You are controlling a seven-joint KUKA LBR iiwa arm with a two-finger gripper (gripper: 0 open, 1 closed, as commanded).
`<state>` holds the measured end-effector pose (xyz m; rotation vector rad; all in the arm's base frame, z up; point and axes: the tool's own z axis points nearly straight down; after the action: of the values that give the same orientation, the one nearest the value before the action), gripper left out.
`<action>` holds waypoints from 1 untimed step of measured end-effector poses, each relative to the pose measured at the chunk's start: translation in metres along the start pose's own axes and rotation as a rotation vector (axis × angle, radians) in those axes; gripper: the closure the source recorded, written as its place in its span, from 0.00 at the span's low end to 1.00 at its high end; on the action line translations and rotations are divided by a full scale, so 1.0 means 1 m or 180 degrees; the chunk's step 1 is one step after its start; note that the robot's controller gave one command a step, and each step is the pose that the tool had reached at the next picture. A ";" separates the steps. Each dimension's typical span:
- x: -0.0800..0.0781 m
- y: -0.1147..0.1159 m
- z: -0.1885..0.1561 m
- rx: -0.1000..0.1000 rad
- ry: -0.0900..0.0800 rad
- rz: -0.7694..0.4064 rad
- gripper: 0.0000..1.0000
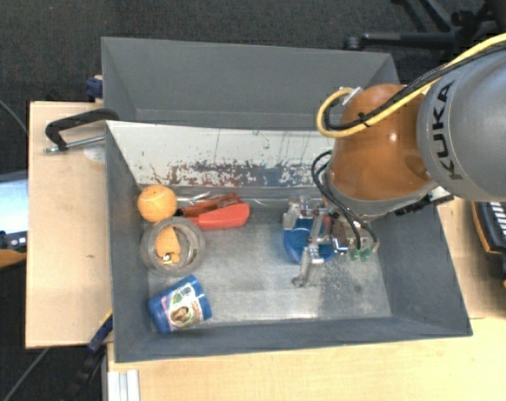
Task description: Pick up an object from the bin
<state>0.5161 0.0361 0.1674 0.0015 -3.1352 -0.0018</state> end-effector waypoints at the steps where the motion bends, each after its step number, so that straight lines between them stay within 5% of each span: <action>1: -0.001 0.000 -0.004 -0.0001 -0.0024 0.0003 0.00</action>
Offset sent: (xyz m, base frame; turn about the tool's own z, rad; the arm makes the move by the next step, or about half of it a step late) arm 0.0148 -0.0212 -0.0402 -0.0094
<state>0.5172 0.0359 0.1717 0.0001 -3.1427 -0.0023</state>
